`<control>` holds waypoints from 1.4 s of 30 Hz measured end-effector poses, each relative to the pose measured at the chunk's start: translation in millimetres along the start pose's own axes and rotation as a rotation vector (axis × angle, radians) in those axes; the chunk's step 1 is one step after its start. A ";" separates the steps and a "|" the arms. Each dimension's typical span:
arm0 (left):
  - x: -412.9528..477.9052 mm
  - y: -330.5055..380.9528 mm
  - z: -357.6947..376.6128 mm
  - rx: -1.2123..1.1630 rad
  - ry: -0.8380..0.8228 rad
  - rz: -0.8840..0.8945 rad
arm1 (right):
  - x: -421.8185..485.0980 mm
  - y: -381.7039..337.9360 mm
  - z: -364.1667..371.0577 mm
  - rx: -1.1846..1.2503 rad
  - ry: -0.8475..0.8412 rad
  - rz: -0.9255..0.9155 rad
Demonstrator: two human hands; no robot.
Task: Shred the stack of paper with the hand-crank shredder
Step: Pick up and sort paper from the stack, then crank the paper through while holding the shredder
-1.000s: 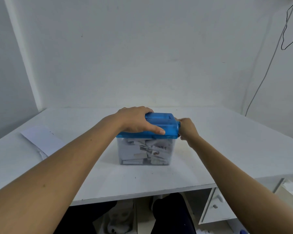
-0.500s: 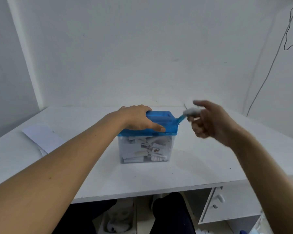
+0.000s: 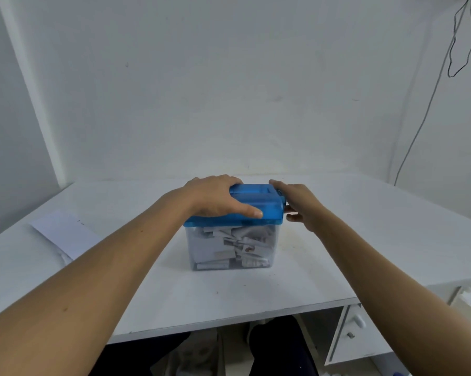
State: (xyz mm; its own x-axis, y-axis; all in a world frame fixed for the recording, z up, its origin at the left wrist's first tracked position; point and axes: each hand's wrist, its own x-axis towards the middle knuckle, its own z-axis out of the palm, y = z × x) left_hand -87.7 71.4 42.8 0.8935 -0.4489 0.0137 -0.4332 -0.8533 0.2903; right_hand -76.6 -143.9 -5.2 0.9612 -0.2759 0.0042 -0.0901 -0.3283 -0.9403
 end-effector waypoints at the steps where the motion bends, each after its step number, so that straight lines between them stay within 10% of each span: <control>1: -0.1 1.0 0.4 0.002 0.006 -0.001 | 1.3 1.4 0.0 0.005 0.011 -0.009; 17: 3.9 -8.3 -22.1 -0.737 0.298 0.008 | -21.6 -77.4 18.1 -0.453 0.058 -0.453; 30: -109.5 -181.3 -0.3 -0.659 0.681 -0.276 | -109.1 -132.6 159.4 -0.605 -0.331 -0.742; 42: -136.2 -248.2 69.5 -0.284 0.596 -0.568 | -69.7 -37.8 279.7 -0.639 -0.457 -0.386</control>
State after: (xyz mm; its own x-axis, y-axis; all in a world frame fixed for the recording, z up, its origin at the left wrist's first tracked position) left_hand -110.2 325.9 -97.6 0.9131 0.3057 0.2699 0.0715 -0.7717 0.6319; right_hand -67.2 140.4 -65.1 0.9527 0.3034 0.0168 0.2657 -0.8051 -0.5303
